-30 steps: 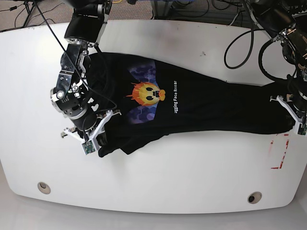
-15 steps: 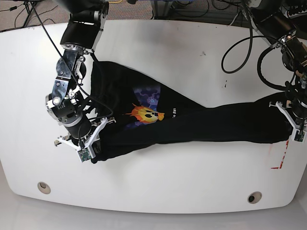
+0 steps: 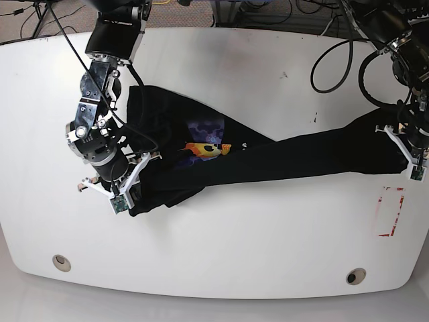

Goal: Layout the t-shirt on the table in an organized manner, then fold the t-shirt properly
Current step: 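Pull the t-shirt side with both grippers to straighten it, then hold the t-shirt with the right gripper, regrasp with the left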

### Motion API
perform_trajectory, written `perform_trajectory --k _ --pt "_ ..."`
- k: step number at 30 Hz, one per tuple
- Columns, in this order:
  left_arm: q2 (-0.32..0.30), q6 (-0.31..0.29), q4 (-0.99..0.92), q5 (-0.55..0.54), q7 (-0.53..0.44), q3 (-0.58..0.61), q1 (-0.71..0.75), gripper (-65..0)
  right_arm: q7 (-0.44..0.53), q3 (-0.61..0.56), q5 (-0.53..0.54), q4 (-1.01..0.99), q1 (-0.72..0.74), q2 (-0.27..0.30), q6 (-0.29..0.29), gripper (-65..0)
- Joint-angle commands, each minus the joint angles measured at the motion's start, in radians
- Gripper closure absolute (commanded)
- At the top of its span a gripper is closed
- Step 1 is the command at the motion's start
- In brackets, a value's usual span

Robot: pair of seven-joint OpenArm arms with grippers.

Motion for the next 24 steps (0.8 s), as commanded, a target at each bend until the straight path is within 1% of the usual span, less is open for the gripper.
perform_trajectory --k 1,5,13,17,24 --pt "-0.028 0.006 0.013 0.005 -0.014 -0.012 -0.008 0.0 0.027 0.003 0.0 0.019 0.022 0.007 -0.003 -0.2" --pt "-0.05 0.006 0.013 0.005 -0.014 -0.018 -0.001 0.0 0.027 0.003 0.0 0.019 0.022 0.007 -0.003 -0.2" --pt "-0.048 0.006 0.023 0.004 -0.014 -0.018 -0.019 0.0 0.027 0.002 -0.001 0.019 0.031 0.008 -0.003 -0.2" --pt "-0.045 0.006 0.021 0.01 -0.014 -0.014 -0.047 0.0 0.027 -0.002 0.0 0.019 0.052 0.022 -0.003 -0.2" --pt "-0.045 0.006 0.021 0.01 -0.014 -0.012 -0.05 -0.4 0.027 -0.002 0.002 0.019 0.049 0.022 -0.003 -0.2"
